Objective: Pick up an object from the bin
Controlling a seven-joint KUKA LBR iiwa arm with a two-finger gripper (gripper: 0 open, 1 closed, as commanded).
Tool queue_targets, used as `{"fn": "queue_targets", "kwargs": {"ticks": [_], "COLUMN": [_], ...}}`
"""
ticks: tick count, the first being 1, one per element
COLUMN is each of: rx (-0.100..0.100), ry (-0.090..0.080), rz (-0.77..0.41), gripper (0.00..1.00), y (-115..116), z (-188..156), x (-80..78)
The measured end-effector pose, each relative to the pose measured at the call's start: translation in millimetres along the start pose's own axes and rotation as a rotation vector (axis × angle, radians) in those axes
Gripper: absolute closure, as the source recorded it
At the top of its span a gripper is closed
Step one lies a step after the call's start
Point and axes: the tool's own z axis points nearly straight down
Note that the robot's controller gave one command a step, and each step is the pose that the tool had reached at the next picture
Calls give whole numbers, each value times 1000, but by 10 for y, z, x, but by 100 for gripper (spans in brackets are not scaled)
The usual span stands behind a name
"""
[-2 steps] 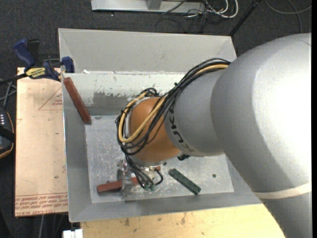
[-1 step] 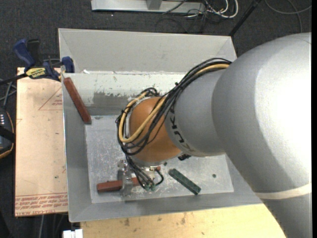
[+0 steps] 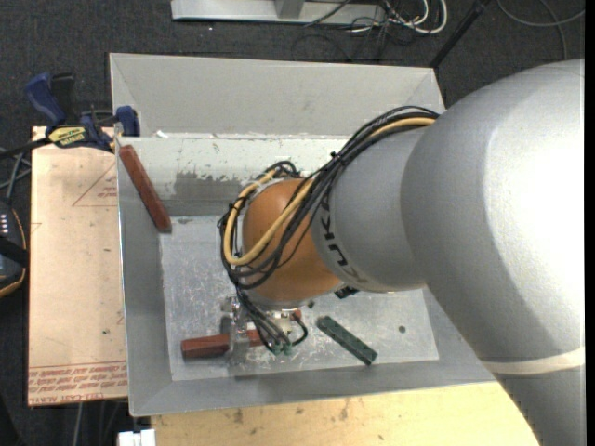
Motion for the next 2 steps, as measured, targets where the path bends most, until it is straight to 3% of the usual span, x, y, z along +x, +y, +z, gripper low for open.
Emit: {"fn": "queue_targets", "kwargs": {"ticks": [2], "rx": [3], "ry": [10], "rz": [1], "gripper": [100], "y": [-9], "z": [-252], "x": [28]}}
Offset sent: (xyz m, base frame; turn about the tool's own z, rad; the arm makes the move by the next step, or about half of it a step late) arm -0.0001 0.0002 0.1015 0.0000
